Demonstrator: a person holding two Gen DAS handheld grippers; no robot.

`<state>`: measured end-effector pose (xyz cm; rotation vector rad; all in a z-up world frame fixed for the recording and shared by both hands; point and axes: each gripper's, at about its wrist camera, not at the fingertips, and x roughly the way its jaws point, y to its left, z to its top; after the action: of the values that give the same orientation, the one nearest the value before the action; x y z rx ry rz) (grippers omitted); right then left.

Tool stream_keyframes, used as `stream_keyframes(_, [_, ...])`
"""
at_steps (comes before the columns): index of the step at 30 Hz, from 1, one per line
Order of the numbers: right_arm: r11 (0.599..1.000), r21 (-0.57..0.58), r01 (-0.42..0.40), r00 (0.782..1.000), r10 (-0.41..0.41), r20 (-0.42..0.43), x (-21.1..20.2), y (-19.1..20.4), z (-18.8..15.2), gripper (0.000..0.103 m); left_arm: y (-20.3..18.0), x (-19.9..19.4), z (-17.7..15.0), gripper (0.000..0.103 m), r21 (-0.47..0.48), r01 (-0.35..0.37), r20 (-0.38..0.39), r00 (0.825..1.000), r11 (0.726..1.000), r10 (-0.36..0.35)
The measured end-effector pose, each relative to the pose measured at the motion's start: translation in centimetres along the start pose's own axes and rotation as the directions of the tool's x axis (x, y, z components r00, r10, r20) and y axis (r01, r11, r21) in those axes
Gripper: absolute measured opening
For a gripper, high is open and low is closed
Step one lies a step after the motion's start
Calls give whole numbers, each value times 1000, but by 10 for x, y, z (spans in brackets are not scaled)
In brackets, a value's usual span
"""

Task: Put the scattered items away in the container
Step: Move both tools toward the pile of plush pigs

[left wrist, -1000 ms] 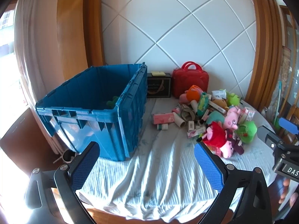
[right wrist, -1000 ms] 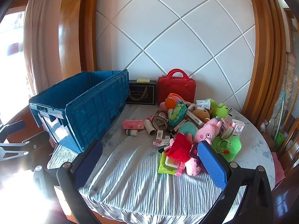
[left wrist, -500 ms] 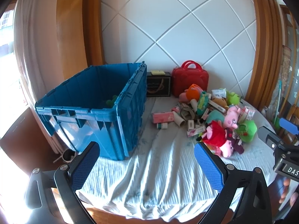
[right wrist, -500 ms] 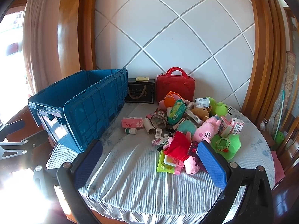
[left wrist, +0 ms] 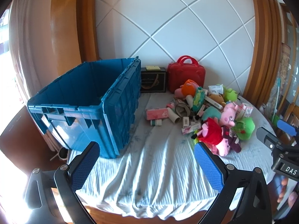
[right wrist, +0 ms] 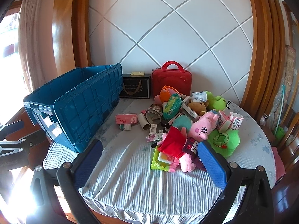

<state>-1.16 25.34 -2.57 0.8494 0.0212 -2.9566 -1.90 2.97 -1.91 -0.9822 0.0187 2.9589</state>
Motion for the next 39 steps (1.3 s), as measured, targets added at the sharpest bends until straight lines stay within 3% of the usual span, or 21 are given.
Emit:
stream_keyframes(9, [999,34,21,1000,-20,-24,25,-52,-5,103,-34,43,6,102,-46,76,-63,995,996,-79])
stream_keyframes(16, [991,98,87,989,-75,-126,68,-106,-24,103,-78,92,1,102,40,47,-59,997,998,-45])
stream_keyframes(22, [971,158,182,961,-141,-238,108,-153,-43,103,-110,161,-2,102,87,70,-167,984,994,-54])
stream_keyframes(26, [955,168,246,935,-188,-300,135,-175,-47,103,-135,205,0,102,131,119,-198,976,984,-92])
stream_keyframes(35, [936,216,280,890,-168,-424,189,-204,-70,103,-185,284,-3,102,208,219,-310,939,953,-148])
stream_keyframes(39, [940,208,269,892,-161,-422,203,-218,-57,103,-199,298,7,102,201,216,-313,938,956,-146])
